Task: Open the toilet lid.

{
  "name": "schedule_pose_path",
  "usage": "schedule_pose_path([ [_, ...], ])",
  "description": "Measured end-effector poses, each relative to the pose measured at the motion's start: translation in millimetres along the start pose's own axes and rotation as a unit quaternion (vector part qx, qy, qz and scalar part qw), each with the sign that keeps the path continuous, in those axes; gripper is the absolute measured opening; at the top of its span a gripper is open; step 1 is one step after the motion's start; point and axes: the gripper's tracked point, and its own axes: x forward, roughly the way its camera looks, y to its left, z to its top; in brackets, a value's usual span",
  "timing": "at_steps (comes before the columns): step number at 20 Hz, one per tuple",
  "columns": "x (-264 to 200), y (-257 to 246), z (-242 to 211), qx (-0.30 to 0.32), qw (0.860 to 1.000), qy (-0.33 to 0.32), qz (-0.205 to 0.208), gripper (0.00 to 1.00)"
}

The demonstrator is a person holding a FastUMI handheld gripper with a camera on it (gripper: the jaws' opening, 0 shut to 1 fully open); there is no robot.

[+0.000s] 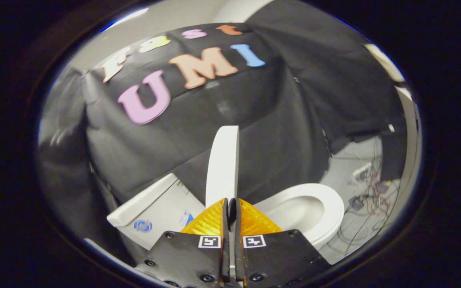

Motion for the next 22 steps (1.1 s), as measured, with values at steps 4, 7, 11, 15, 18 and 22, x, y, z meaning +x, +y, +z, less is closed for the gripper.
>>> schedule_pose_path([
  [4, 6.3, 66.7, 4.4, -0.132, 0.987, 0.016, 0.090, 0.06],
  [7, 10.3, 110.2, -3.8, -0.198, 0.969, 0.032, 0.147, 0.06],
  [11, 13.2, 141.2, -13.4, -0.182, 0.965, 0.039, 0.183, 0.06],
  [15, 17.7, 159.1, -23.0, -0.186, 0.960, 0.045, 0.205, 0.06],
  [18, 18.8, 166.8, -26.9, -0.179, 0.958, 0.048, 0.217, 0.06],
  [22, 17.4, 170.2, -27.6, -0.199, 0.952, 0.054, 0.225, 0.14],
])
